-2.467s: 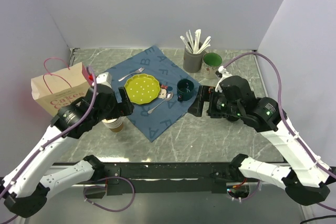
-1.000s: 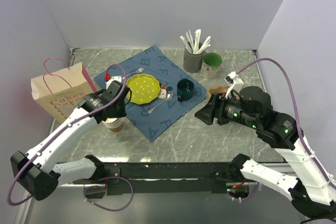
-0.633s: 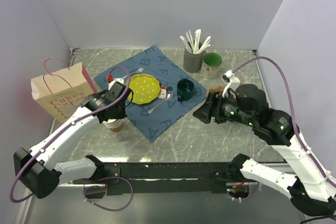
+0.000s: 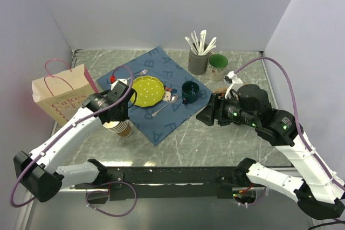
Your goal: Pack the takeout coffee
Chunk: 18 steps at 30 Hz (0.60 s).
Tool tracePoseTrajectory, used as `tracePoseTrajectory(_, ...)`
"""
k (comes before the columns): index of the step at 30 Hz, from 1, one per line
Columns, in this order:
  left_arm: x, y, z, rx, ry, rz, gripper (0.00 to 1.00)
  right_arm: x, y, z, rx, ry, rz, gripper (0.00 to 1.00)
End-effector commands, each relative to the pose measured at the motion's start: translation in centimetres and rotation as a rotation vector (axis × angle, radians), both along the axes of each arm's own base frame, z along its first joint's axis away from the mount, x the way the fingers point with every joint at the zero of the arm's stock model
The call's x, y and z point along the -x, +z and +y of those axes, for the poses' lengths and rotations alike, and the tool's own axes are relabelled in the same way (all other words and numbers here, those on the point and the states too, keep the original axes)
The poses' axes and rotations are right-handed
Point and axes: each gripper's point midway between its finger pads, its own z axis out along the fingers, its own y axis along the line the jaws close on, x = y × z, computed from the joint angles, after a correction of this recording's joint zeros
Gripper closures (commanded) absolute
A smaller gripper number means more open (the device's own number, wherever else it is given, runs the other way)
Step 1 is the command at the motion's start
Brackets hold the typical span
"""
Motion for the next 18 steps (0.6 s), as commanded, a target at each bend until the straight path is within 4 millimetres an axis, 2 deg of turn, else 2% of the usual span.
tracePoseTrajectory(1, -0.4, 1.6, 0.4, -0.024, 0.004, -0.016, 0.99, -0.6, 2.0, 0.2, -0.039, 0.001, -0.069, 0.27)
tracePoseTrajectory(11, -0.5, 2.8, 1.6, -0.087, 0.066, -0.008, 0.99, -0.5, 1.4, 1.0, -0.067, 0.009, -0.032, 0.26)
tracePoseTrajectory(14, -0.6, 2.7, 1.7, -0.094, 0.074, -0.007, 0.95, -0.6, 1.4, 1.0, -0.061, 0.006, -0.028, 0.26)
tracePoseTrajectory(15, -0.6, 2.5, 1.7, -0.098, 0.078, -0.001, 0.89, -0.6, 1.5, 0.9, -0.06, 0.006, -0.031, 0.26)
tracePoseTrajectory(16, -0.5, 2.2, 1.8, -0.103, 0.079, 0.006, 0.88, -0.6, 1.6, 0.9, -0.059, 0.005, -0.032, 0.26)
tracePoseTrajectory(17, -0.4, 2.0, 1.7, -0.101, 0.076, 0.015, 0.9, -0.6, 1.7, 0.9, -0.057, 0.006, -0.032, 0.26)
tracePoseTrajectory(18, -0.3, 1.8, 1.7, -0.105, 0.072, 0.026, 0.98, -0.6, 1.7, 0.8, -0.054, 0.006, -0.033, 0.26)
